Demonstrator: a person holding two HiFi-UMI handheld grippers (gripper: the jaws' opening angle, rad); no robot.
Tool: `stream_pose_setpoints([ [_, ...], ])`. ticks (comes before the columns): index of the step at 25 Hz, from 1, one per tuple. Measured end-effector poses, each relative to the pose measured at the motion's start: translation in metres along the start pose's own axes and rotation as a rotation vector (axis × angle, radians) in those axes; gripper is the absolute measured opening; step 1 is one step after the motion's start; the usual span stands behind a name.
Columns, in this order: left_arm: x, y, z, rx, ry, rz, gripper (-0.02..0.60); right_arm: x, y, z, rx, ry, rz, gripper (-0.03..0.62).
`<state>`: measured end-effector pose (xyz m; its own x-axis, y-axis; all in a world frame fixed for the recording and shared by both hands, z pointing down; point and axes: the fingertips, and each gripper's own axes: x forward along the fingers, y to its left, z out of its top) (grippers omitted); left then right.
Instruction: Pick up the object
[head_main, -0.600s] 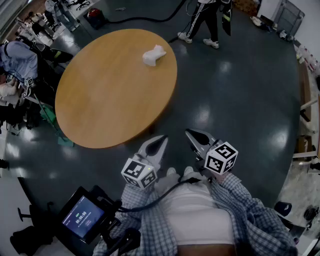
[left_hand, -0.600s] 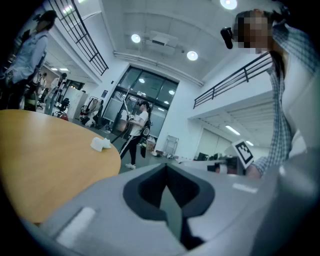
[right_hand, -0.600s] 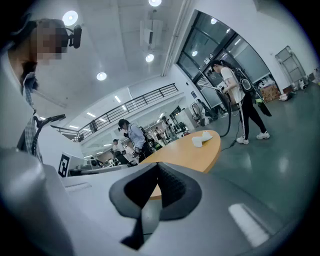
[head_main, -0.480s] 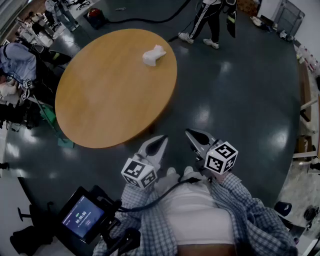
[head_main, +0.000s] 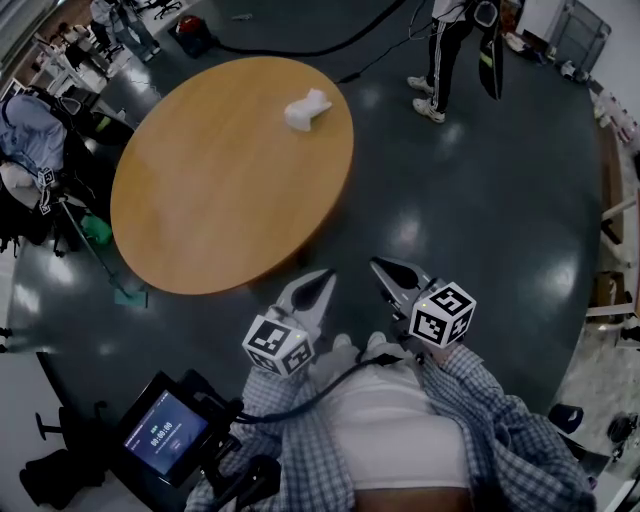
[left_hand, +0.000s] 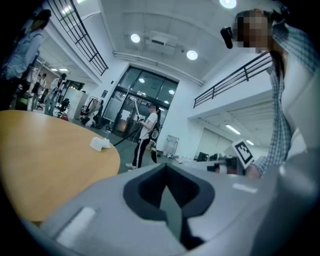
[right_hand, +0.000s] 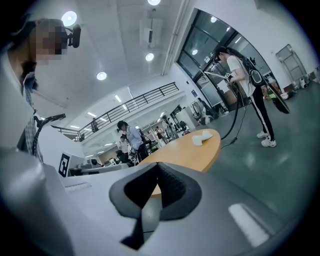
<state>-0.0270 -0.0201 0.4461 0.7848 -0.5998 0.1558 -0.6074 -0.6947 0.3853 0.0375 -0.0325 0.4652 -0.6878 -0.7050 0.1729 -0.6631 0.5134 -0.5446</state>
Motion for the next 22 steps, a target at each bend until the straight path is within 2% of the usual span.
stream_pose_setpoints([
  [4, 0.000, 0.001, 0.000, 0.000, 0.000, 0.001, -0.002, 0.001, 0.000, 0.000, 0.003, -0.002, 0.002, 0.003],
  [9, 0.001, 0.003, 0.002, 0.006, 0.000, 0.007, -0.002, 0.004, 0.005, 0.002, -0.049, 0.007, 0.025, 0.005],
  [22, -0.004, 0.020, 0.006, 0.020, -0.028, 0.054, -0.002, 0.021, -0.006, -0.004, -0.033, 0.013, 0.034, 0.004],
])
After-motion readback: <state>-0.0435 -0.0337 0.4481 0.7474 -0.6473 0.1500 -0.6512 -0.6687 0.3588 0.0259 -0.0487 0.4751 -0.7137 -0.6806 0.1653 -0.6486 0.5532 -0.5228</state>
